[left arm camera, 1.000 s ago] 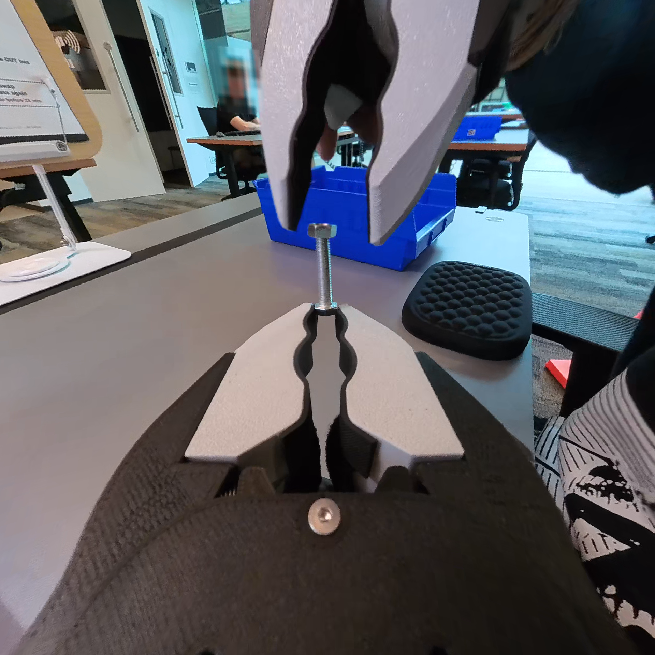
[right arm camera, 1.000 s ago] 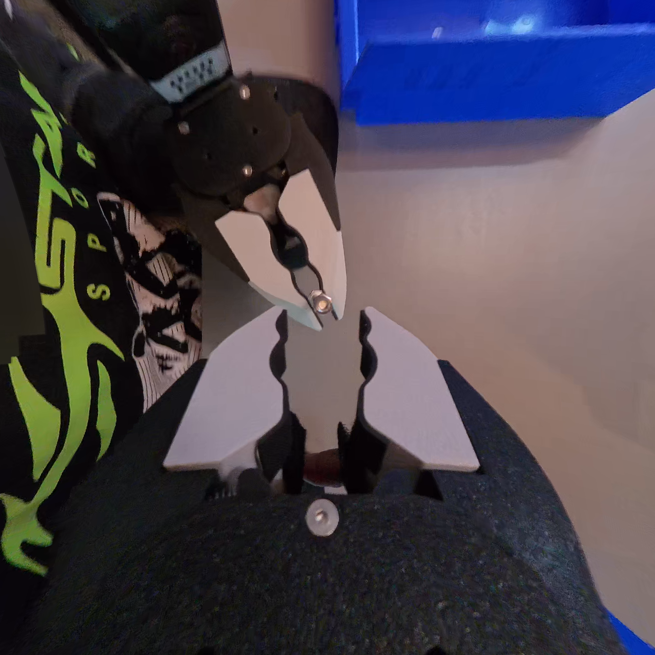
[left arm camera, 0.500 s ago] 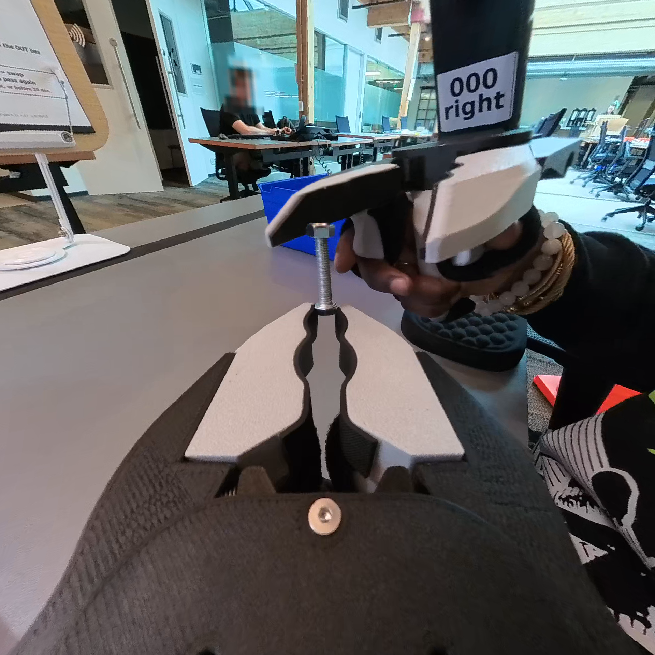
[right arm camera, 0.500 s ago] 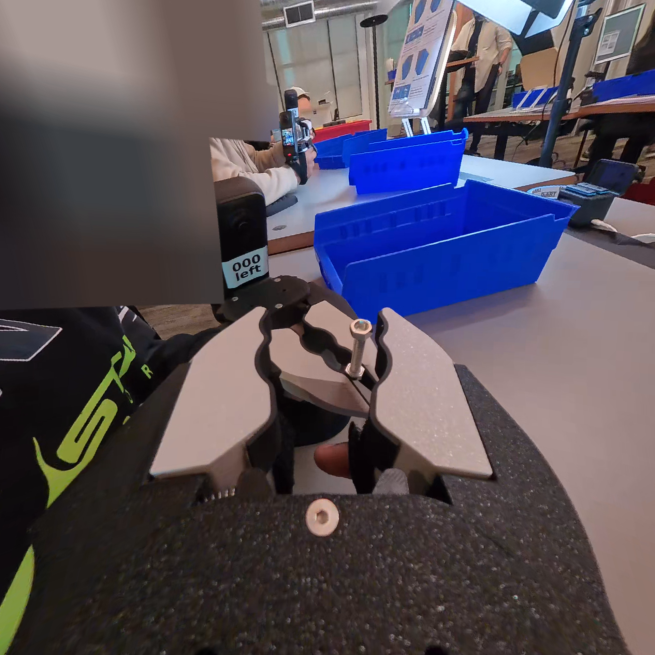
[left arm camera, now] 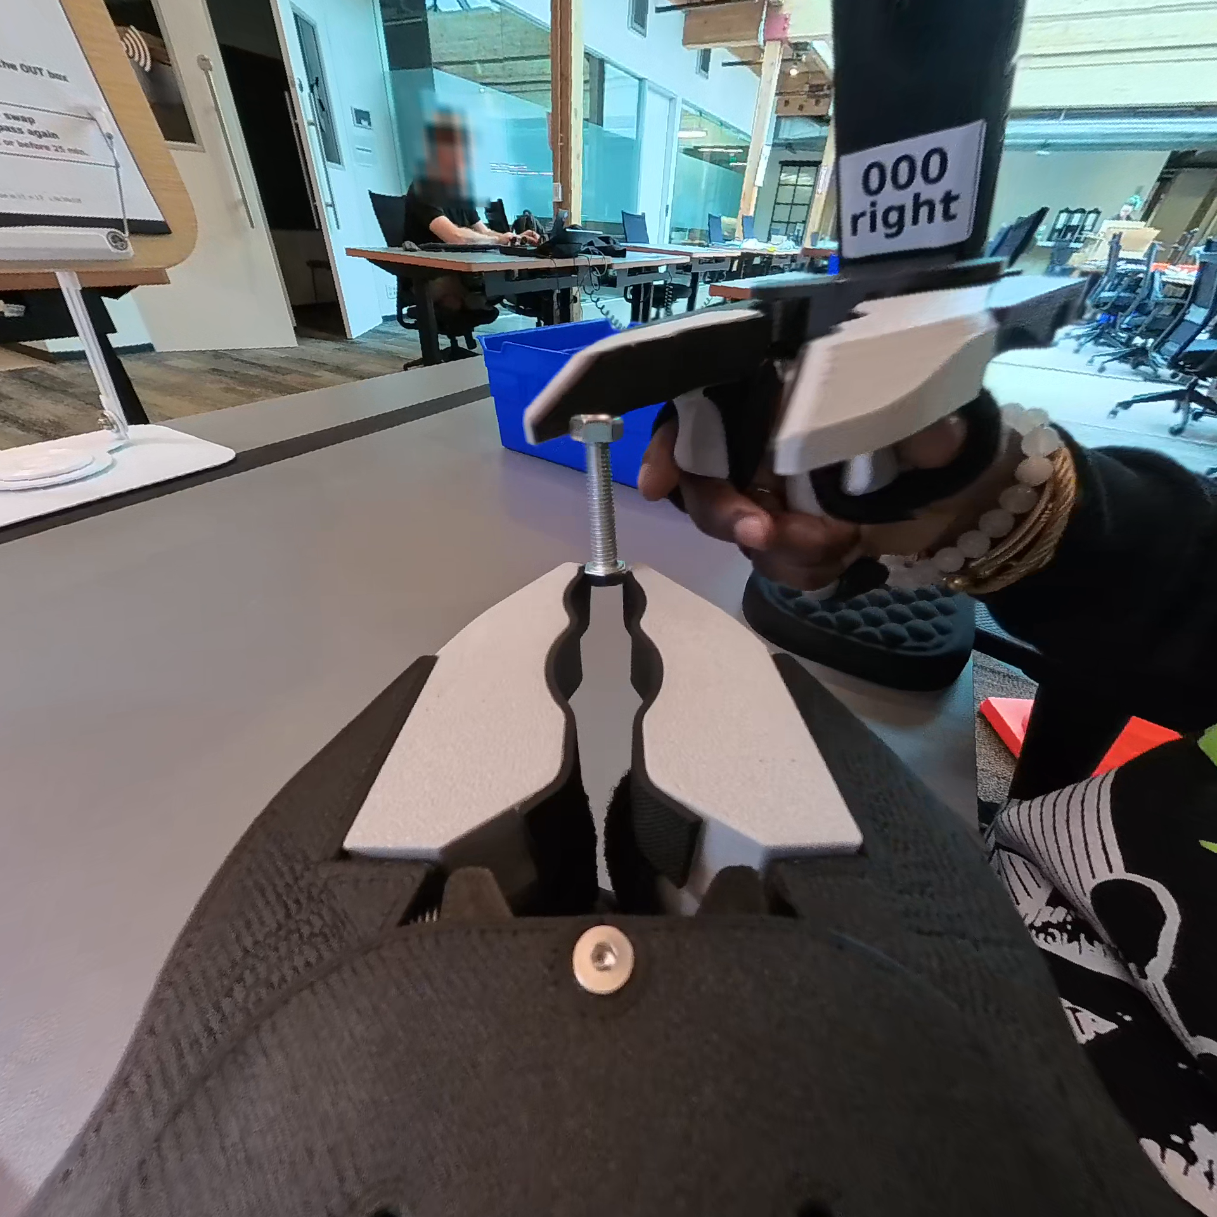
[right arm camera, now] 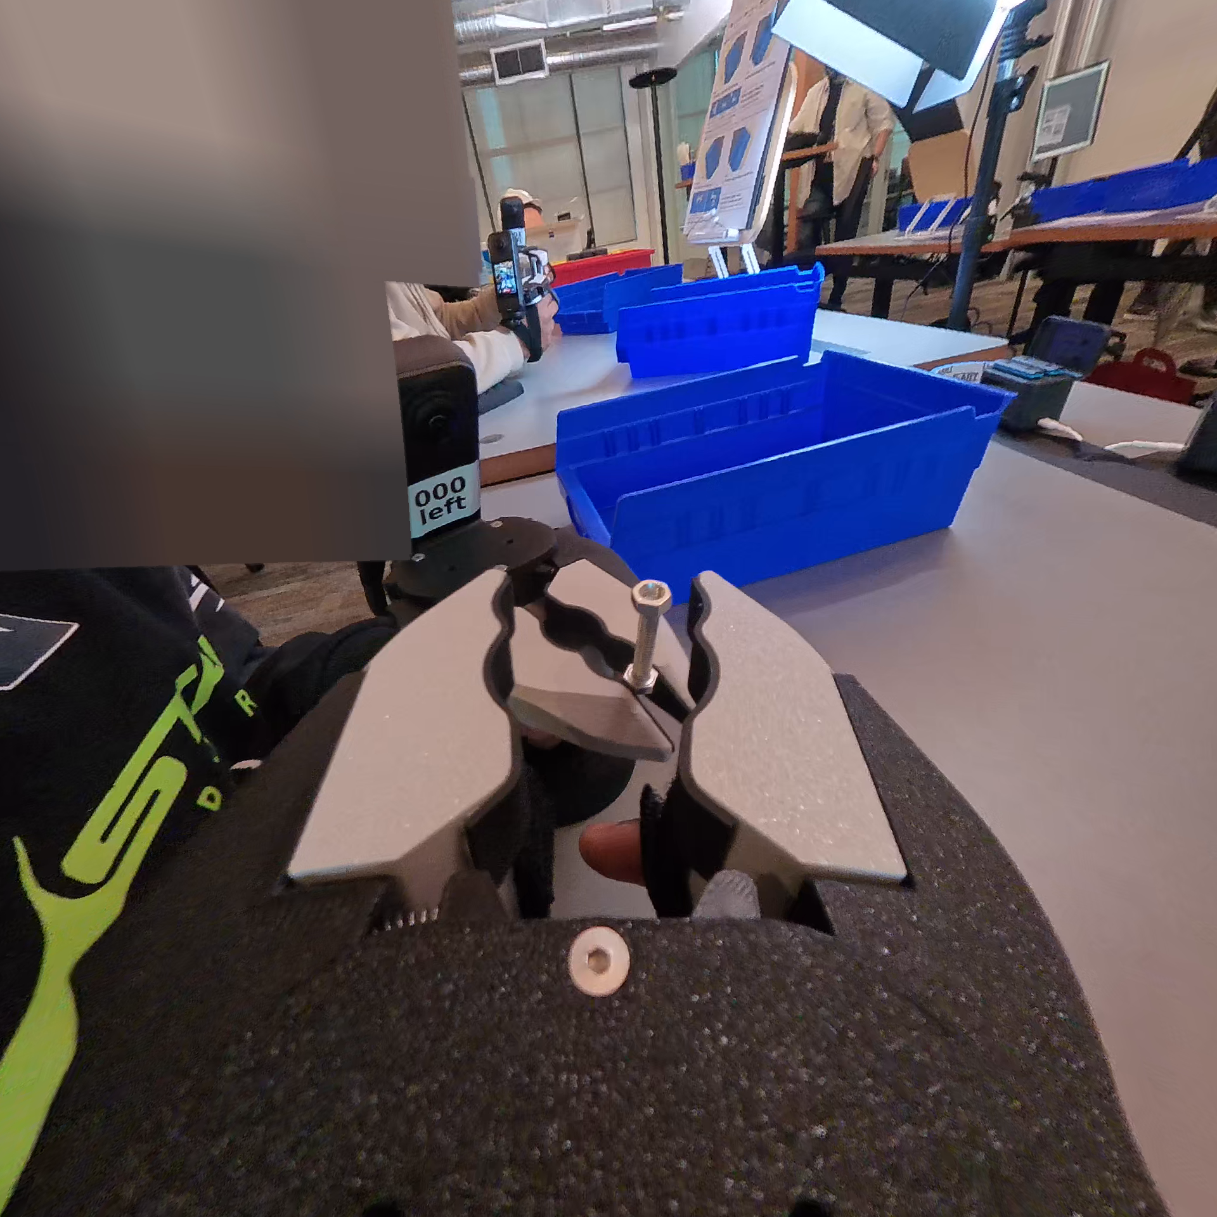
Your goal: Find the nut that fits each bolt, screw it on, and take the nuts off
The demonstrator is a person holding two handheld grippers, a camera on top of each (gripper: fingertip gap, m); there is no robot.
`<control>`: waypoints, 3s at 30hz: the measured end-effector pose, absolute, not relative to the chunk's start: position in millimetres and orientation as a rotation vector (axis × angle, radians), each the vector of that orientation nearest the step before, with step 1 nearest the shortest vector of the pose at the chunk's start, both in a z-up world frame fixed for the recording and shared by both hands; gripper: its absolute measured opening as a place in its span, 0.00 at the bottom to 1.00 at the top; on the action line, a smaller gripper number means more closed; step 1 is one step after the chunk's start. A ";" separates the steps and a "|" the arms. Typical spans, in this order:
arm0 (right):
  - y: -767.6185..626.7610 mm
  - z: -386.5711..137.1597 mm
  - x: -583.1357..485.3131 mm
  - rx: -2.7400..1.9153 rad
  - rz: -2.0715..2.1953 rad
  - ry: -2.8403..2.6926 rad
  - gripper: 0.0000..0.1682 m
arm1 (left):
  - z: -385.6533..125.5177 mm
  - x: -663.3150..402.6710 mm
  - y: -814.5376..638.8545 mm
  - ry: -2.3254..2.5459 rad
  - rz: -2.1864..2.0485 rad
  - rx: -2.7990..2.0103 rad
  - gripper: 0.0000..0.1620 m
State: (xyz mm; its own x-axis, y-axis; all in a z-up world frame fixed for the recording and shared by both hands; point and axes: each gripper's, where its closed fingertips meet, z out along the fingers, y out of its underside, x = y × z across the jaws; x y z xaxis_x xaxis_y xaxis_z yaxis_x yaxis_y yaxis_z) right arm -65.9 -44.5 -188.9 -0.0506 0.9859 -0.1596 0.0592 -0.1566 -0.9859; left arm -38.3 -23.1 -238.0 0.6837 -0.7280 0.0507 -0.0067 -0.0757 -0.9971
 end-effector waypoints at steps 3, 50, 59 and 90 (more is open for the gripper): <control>-42.5 -189.2 -73.2 -1.310 1.341 -1.207 0.25 | -237.7 -38.7 -23.0 0.622 -0.666 -1.547 0.06; -37.0 -182.1 -72.5 -1.286 1.314 -1.338 0.13 | -232.1 -45.3 -18.7 0.584 -0.468 -1.508 0.06; -29.9 -190.0 -77.3 -1.337 1.230 -1.244 0.07 | -232.6 -50.0 -15.0 0.541 -0.454 -1.526 0.06; -49.4 -183.9 -72.0 -1.310 1.340 -1.124 0.30 | -234.5 -50.5 -15.7 0.530 -0.584 -1.544 0.06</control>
State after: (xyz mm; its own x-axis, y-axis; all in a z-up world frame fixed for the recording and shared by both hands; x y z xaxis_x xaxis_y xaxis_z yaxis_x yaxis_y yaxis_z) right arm -72.0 -49.4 -183.9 -0.0098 0.9872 -0.1592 -0.0150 -0.1594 -0.9871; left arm -50.5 -15.7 -234.5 0.7593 -0.6491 0.0469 0.0158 -0.0536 -0.9984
